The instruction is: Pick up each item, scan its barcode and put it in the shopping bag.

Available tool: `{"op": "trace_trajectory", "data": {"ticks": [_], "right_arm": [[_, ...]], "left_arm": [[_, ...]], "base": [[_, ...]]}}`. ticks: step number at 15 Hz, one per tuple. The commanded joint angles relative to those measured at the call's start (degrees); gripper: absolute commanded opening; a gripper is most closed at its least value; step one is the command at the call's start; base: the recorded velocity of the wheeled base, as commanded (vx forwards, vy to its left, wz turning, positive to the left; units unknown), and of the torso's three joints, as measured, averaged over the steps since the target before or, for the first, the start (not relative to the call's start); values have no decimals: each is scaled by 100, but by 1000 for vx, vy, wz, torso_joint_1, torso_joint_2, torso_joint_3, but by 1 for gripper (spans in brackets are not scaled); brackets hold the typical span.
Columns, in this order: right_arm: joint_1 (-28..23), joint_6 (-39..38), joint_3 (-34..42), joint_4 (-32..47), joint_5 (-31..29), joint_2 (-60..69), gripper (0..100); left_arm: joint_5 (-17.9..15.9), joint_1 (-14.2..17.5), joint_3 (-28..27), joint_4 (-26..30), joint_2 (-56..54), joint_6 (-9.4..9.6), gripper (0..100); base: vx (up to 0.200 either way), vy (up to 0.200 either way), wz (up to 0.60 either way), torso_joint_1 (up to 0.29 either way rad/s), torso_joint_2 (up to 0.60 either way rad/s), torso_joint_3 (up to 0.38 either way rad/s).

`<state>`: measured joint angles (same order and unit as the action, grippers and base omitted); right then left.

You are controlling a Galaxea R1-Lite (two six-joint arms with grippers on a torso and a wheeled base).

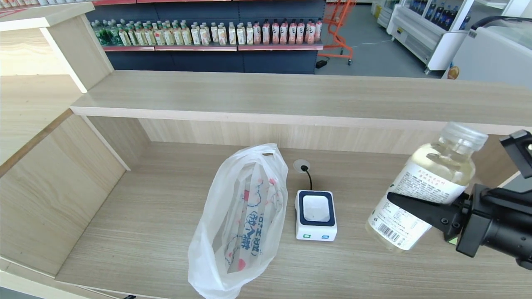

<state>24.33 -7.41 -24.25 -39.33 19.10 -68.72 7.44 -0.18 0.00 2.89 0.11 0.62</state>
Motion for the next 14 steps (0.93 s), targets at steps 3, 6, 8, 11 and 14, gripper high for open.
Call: {"op": "trace_trajectory", "data": {"ticks": [3, 6, 8, 11, 14], "right_arm": [[19, -103, -142, 4, 6, -344, 0], [19, -410, -230, 4, -3, -669, 0], [19, -674, -238, 4, -3, -933, 0], [142, -700, -449, -5, -56, -1443, 0], [573, -735, -599, -40, -557, -1908, 0]], "left_arm": [[3, 9, 0, 1, -2, 8, 100], [3, 9, 0, 1, -2, 8, 100], [3, 9, 0, 1, -2, 8, 100], [3, 9, 0, 1, -2, 8, 100], [3, 9, 0, 1, -2, 8, 100]], "base": [[0, 133, 0, -5, 0, 2], [0, 0, 0, 0, 0, 0], [0, 0, 0, 0, 0, 0], [0, 0, 0, 0, 0, 0], [0, 0, 0, 0, 0, 0]]}}
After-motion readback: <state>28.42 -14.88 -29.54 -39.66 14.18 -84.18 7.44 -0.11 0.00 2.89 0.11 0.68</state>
